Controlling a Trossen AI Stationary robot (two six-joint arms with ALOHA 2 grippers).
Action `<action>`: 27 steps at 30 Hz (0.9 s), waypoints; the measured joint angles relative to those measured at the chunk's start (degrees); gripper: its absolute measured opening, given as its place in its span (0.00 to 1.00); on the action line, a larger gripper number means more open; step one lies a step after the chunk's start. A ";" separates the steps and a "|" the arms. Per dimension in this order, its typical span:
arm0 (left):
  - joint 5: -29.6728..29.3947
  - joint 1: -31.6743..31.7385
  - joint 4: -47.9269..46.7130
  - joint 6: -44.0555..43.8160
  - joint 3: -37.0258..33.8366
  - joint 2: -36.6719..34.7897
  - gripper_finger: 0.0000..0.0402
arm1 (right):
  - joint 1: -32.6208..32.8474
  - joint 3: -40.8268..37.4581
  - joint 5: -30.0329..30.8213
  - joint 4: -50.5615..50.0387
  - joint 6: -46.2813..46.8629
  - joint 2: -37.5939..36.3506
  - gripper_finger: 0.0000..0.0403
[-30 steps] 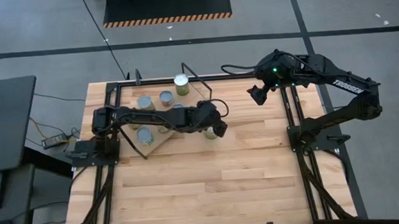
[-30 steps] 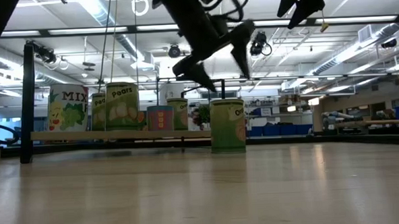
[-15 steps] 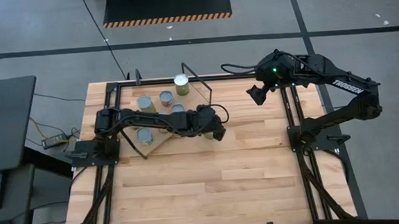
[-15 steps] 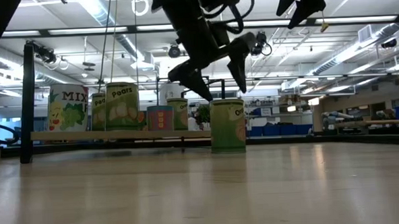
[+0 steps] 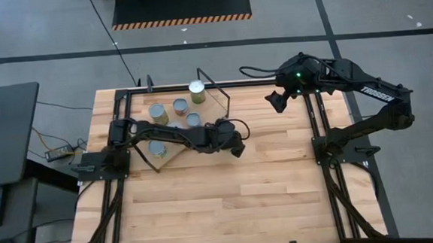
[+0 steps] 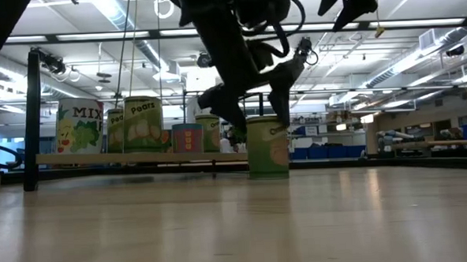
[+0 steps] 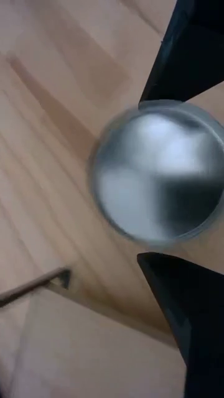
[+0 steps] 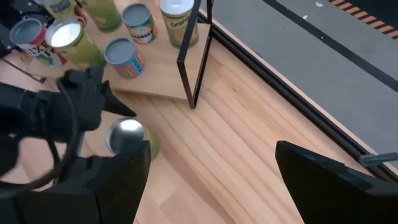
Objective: Pick and place cans onto a shelf
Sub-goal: Put the canned oranges on the shelf
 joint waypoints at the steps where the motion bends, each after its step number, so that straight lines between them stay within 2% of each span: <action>1: 0.06 -0.12 -0.98 0.04 -0.04 0.46 0.97 | 0.04 0.00 -0.01 0.10 0.11 -0.01 0.87; 12: 0.52 0.12 -1.22 0.68 -0.04 0.80 0.96 | 0.15 0.02 -0.03 0.29 0.91 -0.02 0.87; 14: 0.39 0.11 -1.17 0.91 -0.05 0.80 0.92 | 0.17 0.02 -0.03 0.35 0.87 -0.02 0.87; 18: 0.58 0.31 -0.80 2.71 -0.04 0.77 0.79 | 0.17 0.02 -0.03 0.40 0.57 -0.02 0.87; 20: 2.01 0.82 -1.35 2.73 -0.04 0.44 0.78 | 0.17 0.02 -0.03 0.39 0.47 -0.02 0.87; 22: 4.25 1.69 -2.92 2.73 -0.06 -0.91 0.78 | 0.24 0.02 -0.03 0.34 0.44 -0.02 0.87; 27: 2.69 4.19 -7.45 2.51 -0.06 -8.79 0.78 | 1.17 0.02 -0.03 0.14 0.42 -0.02 0.87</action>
